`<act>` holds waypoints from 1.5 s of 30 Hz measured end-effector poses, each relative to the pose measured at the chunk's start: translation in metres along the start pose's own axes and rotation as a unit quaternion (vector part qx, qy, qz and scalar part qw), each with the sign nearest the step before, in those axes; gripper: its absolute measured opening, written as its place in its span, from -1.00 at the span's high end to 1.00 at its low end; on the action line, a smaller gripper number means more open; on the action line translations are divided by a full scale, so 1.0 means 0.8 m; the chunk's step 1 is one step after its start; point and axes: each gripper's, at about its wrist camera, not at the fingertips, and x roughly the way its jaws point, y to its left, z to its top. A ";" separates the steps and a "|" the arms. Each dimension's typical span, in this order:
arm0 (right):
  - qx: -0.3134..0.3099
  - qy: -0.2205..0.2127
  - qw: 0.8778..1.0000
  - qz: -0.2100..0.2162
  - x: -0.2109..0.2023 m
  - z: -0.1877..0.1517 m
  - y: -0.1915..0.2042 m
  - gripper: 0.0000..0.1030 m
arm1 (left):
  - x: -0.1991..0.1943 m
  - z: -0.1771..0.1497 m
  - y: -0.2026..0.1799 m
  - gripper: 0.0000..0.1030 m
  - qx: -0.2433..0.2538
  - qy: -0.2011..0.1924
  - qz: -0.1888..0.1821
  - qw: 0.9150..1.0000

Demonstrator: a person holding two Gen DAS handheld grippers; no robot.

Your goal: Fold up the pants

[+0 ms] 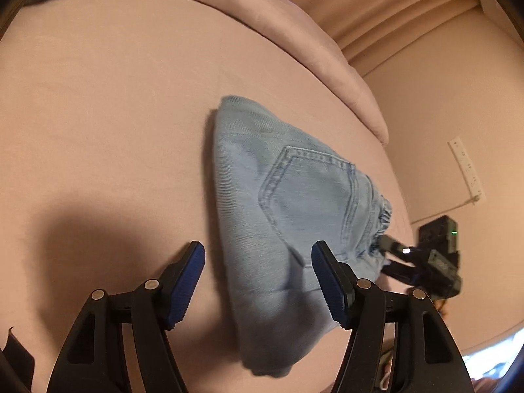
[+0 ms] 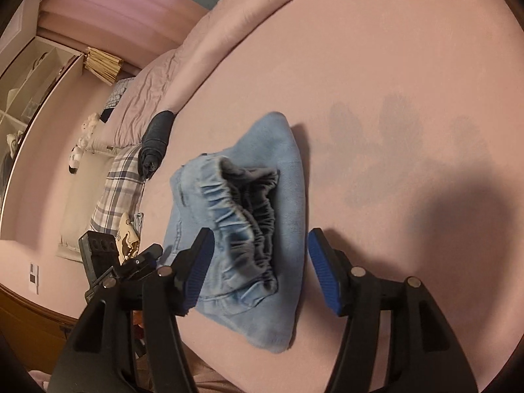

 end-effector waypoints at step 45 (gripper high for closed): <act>-0.109 -0.056 0.988 -0.095 0.013 -0.026 0.082 0.38 | 0.015 -0.016 -0.058 0.46 0.073 -0.020 0.139 0.987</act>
